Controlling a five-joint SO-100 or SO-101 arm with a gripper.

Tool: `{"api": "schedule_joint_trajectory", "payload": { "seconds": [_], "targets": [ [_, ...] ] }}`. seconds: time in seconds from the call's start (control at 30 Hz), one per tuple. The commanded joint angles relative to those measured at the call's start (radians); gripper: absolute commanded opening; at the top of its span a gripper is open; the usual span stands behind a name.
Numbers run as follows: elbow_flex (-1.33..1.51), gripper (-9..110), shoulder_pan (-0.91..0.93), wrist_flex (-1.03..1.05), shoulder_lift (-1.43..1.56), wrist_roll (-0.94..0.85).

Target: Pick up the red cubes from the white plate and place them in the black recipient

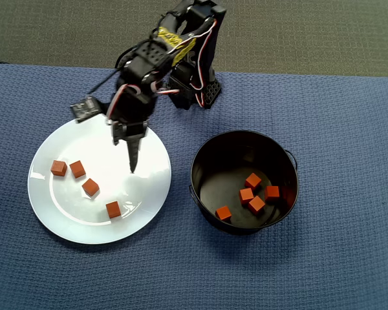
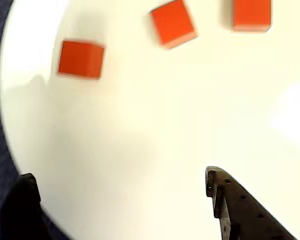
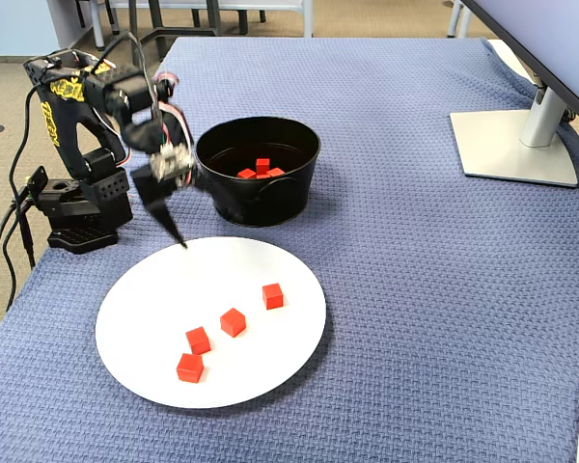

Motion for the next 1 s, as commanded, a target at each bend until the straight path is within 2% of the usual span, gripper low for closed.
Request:
{"api": "schedule_joint_trajectory", "payload": {
  "seconds": [0.0,0.33,0.43,0.5,0.6,0.9,0.97],
  "targets": [
    [-0.156,35,0.075,-0.057,-0.114,0.124],
    [-0.483,33,0.072,0.129,-0.459,0.551],
    [-0.522,33,0.055,0.155,-0.509,0.575],
    [-0.503,32,0.049,0.152,-0.517,0.505],
    [-0.448,33,0.052,0.135,-0.503,0.276],
    [-0.143,33,0.183,-0.252,-0.423,-0.408],
    [-0.126,33,0.209,-0.267,-0.426,-0.495]
  ]
}}
